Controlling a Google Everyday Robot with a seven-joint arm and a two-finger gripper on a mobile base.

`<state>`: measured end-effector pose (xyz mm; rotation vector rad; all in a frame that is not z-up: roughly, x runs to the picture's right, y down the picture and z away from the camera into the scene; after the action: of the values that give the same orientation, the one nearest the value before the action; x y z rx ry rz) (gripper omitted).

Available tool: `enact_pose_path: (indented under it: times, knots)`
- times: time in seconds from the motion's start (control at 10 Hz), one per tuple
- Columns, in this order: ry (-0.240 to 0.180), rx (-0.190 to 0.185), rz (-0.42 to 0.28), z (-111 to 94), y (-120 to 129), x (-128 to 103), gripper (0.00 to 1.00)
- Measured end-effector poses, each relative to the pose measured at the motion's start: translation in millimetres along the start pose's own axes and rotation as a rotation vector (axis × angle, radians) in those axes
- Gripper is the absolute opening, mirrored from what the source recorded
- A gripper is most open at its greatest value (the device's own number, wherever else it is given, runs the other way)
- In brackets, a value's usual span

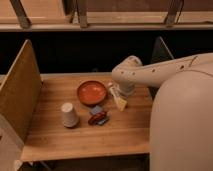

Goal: Drag the pepper across the table

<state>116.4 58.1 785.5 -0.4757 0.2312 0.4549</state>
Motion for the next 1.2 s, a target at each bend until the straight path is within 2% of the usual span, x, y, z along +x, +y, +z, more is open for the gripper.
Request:
enact_pose_path:
  times: [0.2,0.5,0.6,0.7,0.8,1.2]
  knots:
    - [-0.001,0.01,-0.081,2.6,11.1,-18.8,0.8]
    - [0.027,0.082,-0.26,11.8,29.3,-58.1,0.8]
    - [0.027,0.098,-0.34,17.8,44.6,-79.0,0.8]
    - [0.036,0.099,-0.392,23.7,57.9,-88.0,0.8]
    - [0.045,0.102,-0.413,26.0,62.5,-89.5,0.8]
    - [0.045,0.1,-0.414,26.3,63.8,-89.6,0.8]
